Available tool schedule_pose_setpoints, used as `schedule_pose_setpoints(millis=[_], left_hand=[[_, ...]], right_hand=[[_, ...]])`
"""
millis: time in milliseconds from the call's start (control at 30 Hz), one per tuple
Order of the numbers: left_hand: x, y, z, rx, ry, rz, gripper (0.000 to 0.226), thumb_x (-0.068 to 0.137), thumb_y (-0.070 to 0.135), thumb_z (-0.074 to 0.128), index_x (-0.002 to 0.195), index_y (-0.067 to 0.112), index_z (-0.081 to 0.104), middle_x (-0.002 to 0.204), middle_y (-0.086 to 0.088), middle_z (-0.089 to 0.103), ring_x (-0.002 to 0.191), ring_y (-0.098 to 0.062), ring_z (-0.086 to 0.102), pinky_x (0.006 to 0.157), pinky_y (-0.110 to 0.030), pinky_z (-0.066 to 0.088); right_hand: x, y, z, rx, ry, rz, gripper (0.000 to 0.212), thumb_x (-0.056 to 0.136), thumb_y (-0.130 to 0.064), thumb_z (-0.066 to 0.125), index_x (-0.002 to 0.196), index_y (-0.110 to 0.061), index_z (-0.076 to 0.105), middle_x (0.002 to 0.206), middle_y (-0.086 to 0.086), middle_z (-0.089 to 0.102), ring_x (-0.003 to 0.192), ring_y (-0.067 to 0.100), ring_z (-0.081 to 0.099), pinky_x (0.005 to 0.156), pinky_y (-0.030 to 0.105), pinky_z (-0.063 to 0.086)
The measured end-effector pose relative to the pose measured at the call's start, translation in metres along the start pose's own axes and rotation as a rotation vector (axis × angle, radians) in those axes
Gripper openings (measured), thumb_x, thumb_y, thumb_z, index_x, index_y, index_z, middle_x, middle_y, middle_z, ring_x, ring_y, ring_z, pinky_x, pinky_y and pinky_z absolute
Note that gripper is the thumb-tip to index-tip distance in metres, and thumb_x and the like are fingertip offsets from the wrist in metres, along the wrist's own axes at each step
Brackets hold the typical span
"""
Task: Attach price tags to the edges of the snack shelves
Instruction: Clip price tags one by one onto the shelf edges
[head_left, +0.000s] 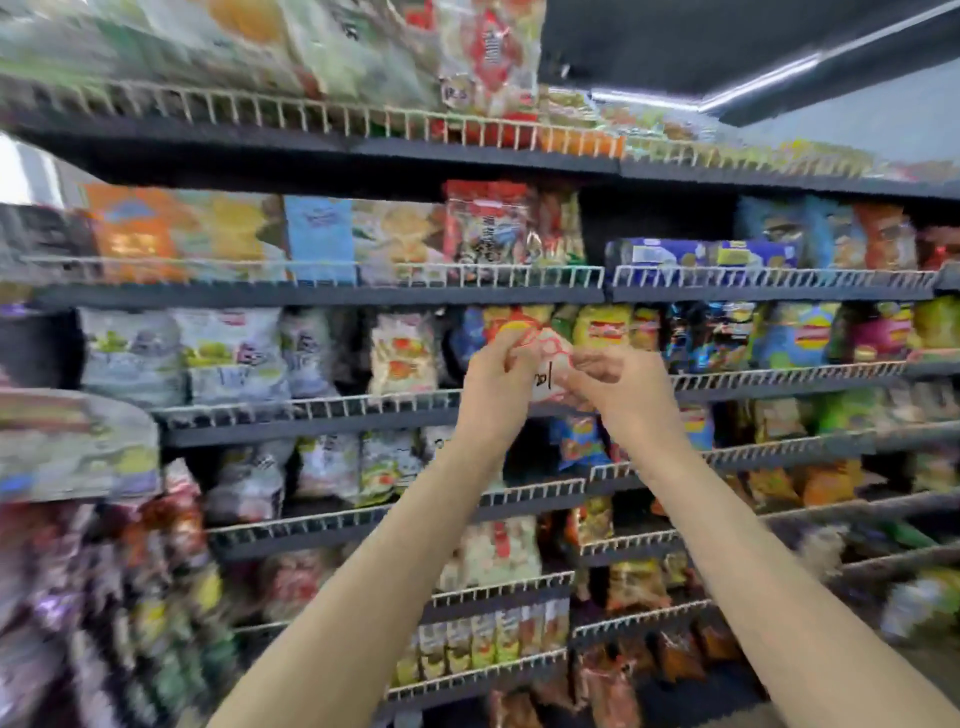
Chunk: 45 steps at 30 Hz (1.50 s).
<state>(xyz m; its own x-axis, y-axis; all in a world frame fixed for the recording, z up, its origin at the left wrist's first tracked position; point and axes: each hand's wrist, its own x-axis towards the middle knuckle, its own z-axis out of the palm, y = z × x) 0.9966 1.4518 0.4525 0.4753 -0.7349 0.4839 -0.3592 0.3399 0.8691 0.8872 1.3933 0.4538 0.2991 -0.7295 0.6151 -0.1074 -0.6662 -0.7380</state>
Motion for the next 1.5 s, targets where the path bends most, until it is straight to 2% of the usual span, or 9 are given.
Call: schedule_pose_setpoints(millis=[67,133,367,500,667,867,1167,1333,1500], left_hand=[[0.003,-0.005,-0.040,0.013,0.055,0.005,0.024,0.098,0.021,0.043,0.112,0.009,0.060,0.095,-0.007,0.064,0.084,-0.019,0.057,0.073,-0.030,0.043],[0.006,-0.010,-0.078,0.028,0.128,0.025,0.022,0.098,0.016,0.044,0.105,0.004,0.061,0.084,-0.012,0.061,0.072,-0.020,0.053,0.065,-0.032,0.042],[0.032,-0.038,-0.198,0.182,0.200,0.024,0.027,0.099,0.023,0.040,0.122,0.015,0.054,0.110,-0.011,0.066,0.098,-0.029,0.063,0.090,-0.049,0.051],[0.060,-0.056,-0.261,0.244,0.168,0.071,0.028,0.099,0.023,0.041,0.120,0.010,0.054,0.106,-0.013,0.066,0.096,-0.032,0.064,0.086,-0.054,0.052],[0.097,-0.069,-0.311,0.298,0.045,0.096,0.023,0.096,0.021,0.048,0.116,0.011,0.055,0.102,-0.012,0.067,0.095,-0.033,0.064,0.085,-0.054,0.052],[0.144,-0.081,-0.321,0.342,-0.087,0.139,0.025,0.094,0.023,0.052,0.109,0.006,0.062,0.094,-0.019,0.069,0.088,-0.038,0.065,0.081,-0.054,0.054],[0.195,-0.102,-0.286,0.291,-0.028,0.183,0.023,0.097,0.021,0.047,0.106,0.008,0.063,0.092,-0.021,0.067,0.074,-0.025,0.056,0.069,-0.035,0.044],[0.226,-0.108,-0.261,0.419,0.038,0.207,0.029,0.098,0.021,0.046,0.122,0.009,0.057,0.113,-0.005,0.065,0.101,-0.022,0.059,0.077,-0.027,0.043],[0.253,-0.116,-0.233,0.562,-0.025,0.080,0.036,0.096,0.019,0.047,0.130,0.006,0.050,0.125,-0.013,0.060,0.117,-0.027,0.055,0.086,-0.028,0.042]], right_hand=[[0.001,-0.012,0.039,0.062,-0.050,-0.017,0.020,0.081,-0.015,0.071,0.099,-0.007,0.067,0.077,0.008,0.067,0.067,0.018,0.064,0.063,0.024,0.054],[0.003,-0.023,0.074,0.091,-0.093,-0.048,0.024,0.082,-0.013,0.070,0.103,-0.004,0.067,0.080,0.010,0.068,0.069,0.019,0.064,0.069,0.030,0.054],[0.019,-0.057,0.192,0.162,-0.169,-0.078,0.021,0.083,-0.010,0.068,0.104,-0.009,0.066,0.072,-0.001,0.068,0.059,0.008,0.063,0.062,0.020,0.053],[0.036,-0.072,0.255,0.193,-0.170,-0.071,0.013,0.083,-0.009,0.068,0.095,-0.010,0.066,0.070,-0.002,0.066,0.051,-0.004,0.059,0.052,0.010,0.047],[0.054,-0.082,0.306,0.173,-0.112,-0.072,0.006,0.084,-0.010,0.067,0.088,-0.014,0.065,0.070,0.000,0.067,0.061,0.010,0.064,0.058,0.022,0.052],[0.081,-0.074,0.322,0.181,-0.035,-0.022,0.006,0.084,-0.007,0.065,0.084,-0.010,0.060,0.070,0.006,0.065,0.060,0.019,0.063,0.057,0.022,0.050],[0.129,-0.039,0.312,0.224,0.037,-0.007,0.009,0.087,-0.003,0.061,0.082,-0.009,0.056,0.070,0.004,0.064,0.057,0.014,0.064,0.058,0.026,0.055],[0.163,-0.015,0.294,0.257,0.049,-0.033,0.019,0.088,-0.002,0.058,0.076,-0.015,0.053,0.078,0.009,0.065,0.063,0.022,0.068,0.065,0.035,0.058],[0.199,0.013,0.275,0.211,0.097,-0.049,0.015,0.090,-0.002,0.055,0.087,-0.015,0.050,0.090,0.007,0.064,0.070,0.021,0.070,0.069,0.042,0.058]])
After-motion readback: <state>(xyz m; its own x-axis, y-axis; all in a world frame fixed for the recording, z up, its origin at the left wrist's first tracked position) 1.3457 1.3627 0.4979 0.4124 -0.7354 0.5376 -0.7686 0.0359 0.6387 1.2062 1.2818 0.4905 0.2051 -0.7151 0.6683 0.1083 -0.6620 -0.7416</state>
